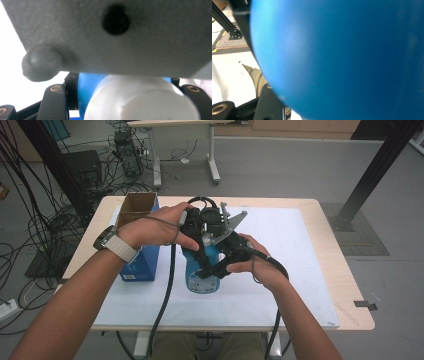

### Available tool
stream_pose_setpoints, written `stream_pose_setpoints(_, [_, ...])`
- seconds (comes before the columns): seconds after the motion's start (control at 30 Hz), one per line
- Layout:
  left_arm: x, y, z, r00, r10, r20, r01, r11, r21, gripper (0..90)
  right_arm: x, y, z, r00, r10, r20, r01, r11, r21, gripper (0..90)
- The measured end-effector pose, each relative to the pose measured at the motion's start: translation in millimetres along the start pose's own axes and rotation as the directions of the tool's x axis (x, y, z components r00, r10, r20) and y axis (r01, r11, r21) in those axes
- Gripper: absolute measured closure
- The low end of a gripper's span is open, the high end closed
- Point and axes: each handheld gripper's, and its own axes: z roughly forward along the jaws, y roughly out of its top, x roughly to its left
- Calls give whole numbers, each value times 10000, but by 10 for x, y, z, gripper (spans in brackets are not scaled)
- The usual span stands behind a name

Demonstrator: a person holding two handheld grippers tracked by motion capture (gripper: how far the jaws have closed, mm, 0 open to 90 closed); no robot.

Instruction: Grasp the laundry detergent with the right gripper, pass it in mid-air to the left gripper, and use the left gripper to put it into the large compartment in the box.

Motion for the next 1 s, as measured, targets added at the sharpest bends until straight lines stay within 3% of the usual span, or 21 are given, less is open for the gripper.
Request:
stream_pose_setpoints(0.77, [-3, -24, -1, 10000, 19, 5, -19, 10000, -75, 386, 11, 18, 11, 9999, 106, -10, -106, 9999, 108, 435])
stream_pose_setpoints(0.83, [-4, -20, -2, 10000, 21, -10, -21, 10000, -48, 386, -5, 10, 15, 9999, -108, -16, 108, 9999, 30, 435])
stream_pose_setpoints(1.0, [-5, -18, 0, 10000, 21, -9, -21, 10000, -61, 385, -2, 9, 11, 10000, -86, -10, 87, 10000, 42, 435])
